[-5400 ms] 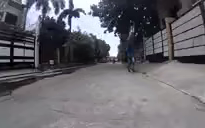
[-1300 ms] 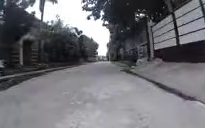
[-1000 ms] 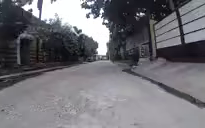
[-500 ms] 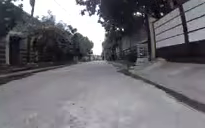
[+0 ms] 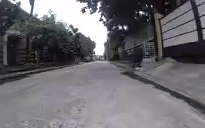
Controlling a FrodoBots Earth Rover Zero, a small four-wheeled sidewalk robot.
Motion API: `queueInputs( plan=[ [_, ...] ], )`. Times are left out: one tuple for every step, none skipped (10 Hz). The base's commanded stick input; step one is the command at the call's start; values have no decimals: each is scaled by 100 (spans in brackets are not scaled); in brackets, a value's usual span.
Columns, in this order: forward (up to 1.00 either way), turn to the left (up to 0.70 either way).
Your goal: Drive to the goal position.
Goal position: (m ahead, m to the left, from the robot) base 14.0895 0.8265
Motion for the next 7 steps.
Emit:
queueInputs(
  plan=[
    [100,0],
    [100,0],
    [100,0],
    [100,0],
    [100,0],
    [100,0],
    [100,0]
  ],
)
